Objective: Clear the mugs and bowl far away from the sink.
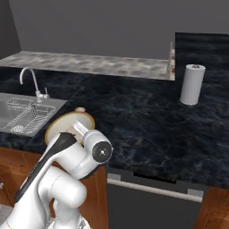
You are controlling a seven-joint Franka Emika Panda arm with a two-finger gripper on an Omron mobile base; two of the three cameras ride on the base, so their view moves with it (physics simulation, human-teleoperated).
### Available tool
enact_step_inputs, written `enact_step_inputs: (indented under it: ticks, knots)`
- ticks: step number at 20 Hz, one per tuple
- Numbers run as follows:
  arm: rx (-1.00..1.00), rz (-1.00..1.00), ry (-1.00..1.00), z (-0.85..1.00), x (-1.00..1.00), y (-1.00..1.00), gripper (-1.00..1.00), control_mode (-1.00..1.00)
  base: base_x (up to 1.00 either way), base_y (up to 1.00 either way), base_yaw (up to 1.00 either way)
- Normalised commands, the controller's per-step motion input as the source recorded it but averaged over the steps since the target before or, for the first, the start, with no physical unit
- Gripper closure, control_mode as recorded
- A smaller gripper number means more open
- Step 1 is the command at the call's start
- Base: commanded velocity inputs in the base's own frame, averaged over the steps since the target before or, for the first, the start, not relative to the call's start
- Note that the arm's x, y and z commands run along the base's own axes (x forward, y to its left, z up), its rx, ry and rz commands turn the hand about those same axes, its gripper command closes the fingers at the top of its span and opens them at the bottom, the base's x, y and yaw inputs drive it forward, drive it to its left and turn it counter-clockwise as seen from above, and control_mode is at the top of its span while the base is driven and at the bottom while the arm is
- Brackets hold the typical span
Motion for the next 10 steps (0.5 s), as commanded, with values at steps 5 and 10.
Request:
enact_step_inputs:
  ticks: [5, 10]
  knots:
    - [0.00, 0.00, 0.00, 0.00, 0.00, 0.00, 1.00, 1.00, -0.76, 0.34, 0.03]
    - [0.00, 0.00, 0.00, 0.00, 0.00, 0.00, 1.00, 1.00, -0.57, 0.42, 0.05]
